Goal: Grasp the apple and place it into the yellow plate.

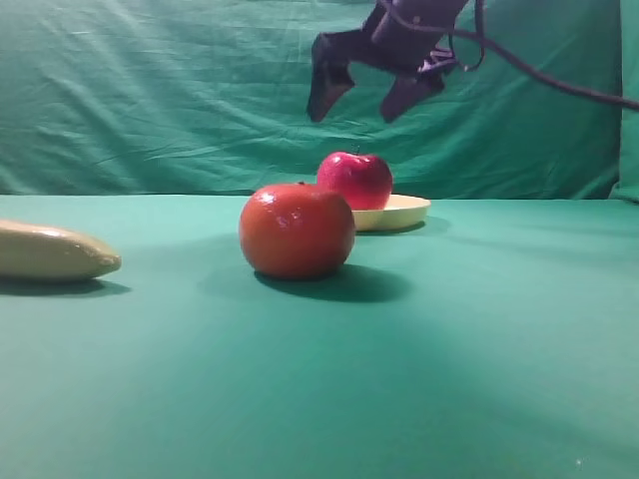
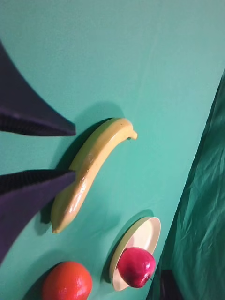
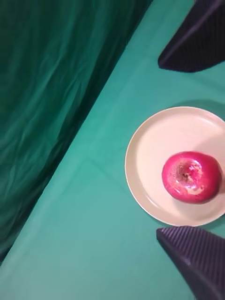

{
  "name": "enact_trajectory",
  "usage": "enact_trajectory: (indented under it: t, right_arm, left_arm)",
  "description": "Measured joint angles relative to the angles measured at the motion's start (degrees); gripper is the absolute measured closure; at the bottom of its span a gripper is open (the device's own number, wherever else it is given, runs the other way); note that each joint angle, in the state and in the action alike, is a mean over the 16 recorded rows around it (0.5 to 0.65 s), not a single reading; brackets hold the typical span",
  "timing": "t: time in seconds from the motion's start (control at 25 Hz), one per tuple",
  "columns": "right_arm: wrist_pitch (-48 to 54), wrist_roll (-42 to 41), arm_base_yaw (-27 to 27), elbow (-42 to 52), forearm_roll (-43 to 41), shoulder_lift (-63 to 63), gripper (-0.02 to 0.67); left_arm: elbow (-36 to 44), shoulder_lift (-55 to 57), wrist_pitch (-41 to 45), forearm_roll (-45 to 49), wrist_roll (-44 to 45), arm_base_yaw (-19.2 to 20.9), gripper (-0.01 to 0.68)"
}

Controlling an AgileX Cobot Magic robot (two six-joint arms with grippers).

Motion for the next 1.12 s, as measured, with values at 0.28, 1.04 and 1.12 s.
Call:
enact_trajectory:
  t: [0.28,1.04,1.12]
  right_arm:
    - [11.39,0.94,-1.55,-0.08,-0.57,-11.83,0.367]
    - [34.82,12.3,-1.8,-0.16,-1.26,-23.96,0.649]
    - [35.55,12.88,-1.8,-0.17,-1.81,-24.13,0.649]
  left_arm:
    - [0.0,0.0,0.0,0.0,0.0,0.0,0.516]
    - [0.0,0.0,0.0,0.0,0.0,0.0,0.516]
    - [0.0,0.0,0.0,0.0,0.0,0.0,0.516]
